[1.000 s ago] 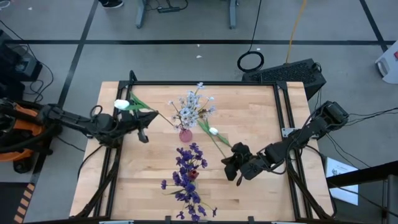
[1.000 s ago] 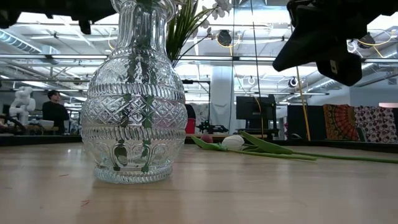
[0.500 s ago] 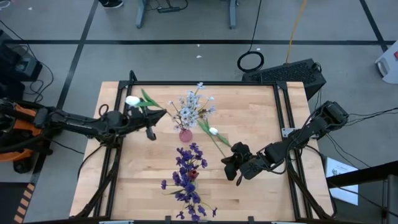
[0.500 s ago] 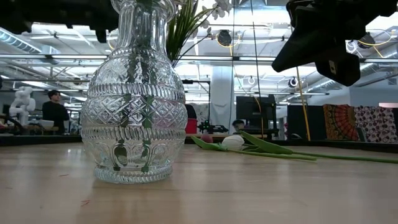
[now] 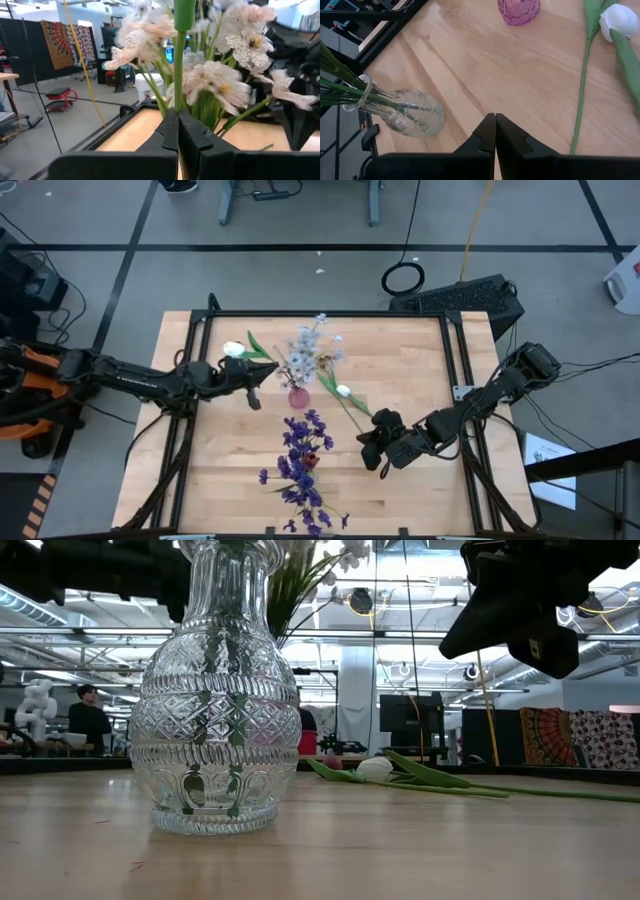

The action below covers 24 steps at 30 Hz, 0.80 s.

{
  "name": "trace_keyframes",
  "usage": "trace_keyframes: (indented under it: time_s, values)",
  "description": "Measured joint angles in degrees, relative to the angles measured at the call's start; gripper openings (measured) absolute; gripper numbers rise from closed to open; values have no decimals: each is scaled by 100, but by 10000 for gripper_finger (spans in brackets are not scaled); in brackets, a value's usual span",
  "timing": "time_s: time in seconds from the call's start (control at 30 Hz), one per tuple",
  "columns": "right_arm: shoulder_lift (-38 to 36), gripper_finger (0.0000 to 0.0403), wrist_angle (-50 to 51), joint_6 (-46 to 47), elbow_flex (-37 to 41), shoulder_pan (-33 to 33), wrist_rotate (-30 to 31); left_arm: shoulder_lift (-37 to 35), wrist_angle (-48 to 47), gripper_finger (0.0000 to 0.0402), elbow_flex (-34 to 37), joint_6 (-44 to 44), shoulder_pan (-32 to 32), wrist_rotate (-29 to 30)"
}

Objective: Sort flowers into vase by color
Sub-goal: Put the bottom white flower into the pink vase

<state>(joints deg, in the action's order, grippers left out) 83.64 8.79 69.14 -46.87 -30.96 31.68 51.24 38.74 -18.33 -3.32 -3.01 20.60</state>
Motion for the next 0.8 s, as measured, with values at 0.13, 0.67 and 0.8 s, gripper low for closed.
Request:
trace_keyframes:
  time_s: [0.13,0.67,0.8]
  values:
    - [0,0,36,0,0,0,0,270,-2,0,-1,0,0,0]
    - [0,0,101,0,0,1,4,974,-18,0,-7,-3,0,-4]
    - [0,0,99,7,0,0,4,1077,-24,3,-9,-3,0,-3]
